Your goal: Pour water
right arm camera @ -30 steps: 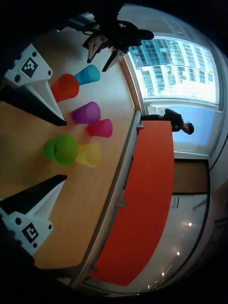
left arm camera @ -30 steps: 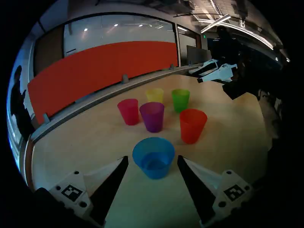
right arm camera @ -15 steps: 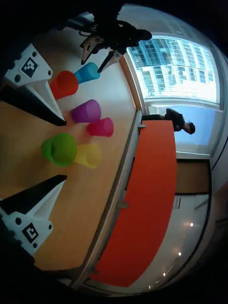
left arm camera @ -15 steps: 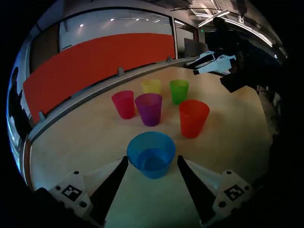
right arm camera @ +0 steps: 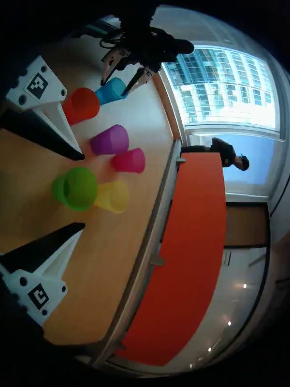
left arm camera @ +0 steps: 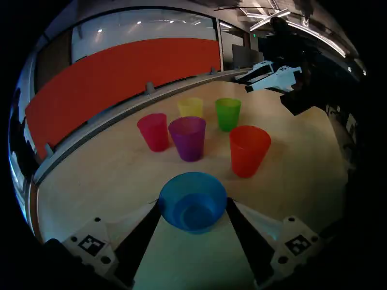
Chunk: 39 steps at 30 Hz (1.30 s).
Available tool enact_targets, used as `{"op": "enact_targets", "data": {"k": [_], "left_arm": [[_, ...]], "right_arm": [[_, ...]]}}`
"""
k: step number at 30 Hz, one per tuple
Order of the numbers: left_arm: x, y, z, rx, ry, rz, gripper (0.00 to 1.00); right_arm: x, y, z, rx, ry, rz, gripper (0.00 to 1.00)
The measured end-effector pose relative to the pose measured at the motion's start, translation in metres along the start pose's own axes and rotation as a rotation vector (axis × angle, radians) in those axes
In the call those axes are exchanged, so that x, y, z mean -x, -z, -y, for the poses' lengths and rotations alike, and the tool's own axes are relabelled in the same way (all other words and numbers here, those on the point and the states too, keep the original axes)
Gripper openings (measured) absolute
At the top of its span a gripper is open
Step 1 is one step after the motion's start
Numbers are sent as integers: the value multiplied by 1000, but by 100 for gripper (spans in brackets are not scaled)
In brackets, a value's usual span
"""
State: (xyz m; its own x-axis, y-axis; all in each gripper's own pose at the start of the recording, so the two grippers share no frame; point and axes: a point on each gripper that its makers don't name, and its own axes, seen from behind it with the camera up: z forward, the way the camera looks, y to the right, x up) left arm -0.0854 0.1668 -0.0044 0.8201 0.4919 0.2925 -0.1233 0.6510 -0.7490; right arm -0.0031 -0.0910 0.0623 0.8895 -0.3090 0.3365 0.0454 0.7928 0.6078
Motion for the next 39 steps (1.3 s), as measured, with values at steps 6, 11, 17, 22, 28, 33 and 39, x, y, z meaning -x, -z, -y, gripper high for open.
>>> {"op": "enact_targets", "data": {"k": [6, 11, 17, 22, 28, 33, 39], "left_arm": [[0, -4, 1, -2, -9, 9, 96], [0, -6, 2, -5, -11, 12, 96], [0, -7, 3, -3, 5, 20, 89], [-1, -6, 3, -2, 9, 18, 88], [-2, -7, 3, 0, 15, 15, 87], [-4, -7, 4, 1, 23, 10, 87], [-9, -5, 6, -3, 28, -6, 87]], "right_arm": [[0, 1, -2, 2, -2, -2, 99], [0, 1, -3, 3, -4, -2, 99], [1, 1, -4, 5, -4, -2, 99], [2, 0, -3, 2, -5, 0, 99], [2, -2, -2, -1, -3, 3, 100], [4, -4, 0, -5, -2, 11, 99], [12, -9, 3, -11, 1, 29, 99]]}}
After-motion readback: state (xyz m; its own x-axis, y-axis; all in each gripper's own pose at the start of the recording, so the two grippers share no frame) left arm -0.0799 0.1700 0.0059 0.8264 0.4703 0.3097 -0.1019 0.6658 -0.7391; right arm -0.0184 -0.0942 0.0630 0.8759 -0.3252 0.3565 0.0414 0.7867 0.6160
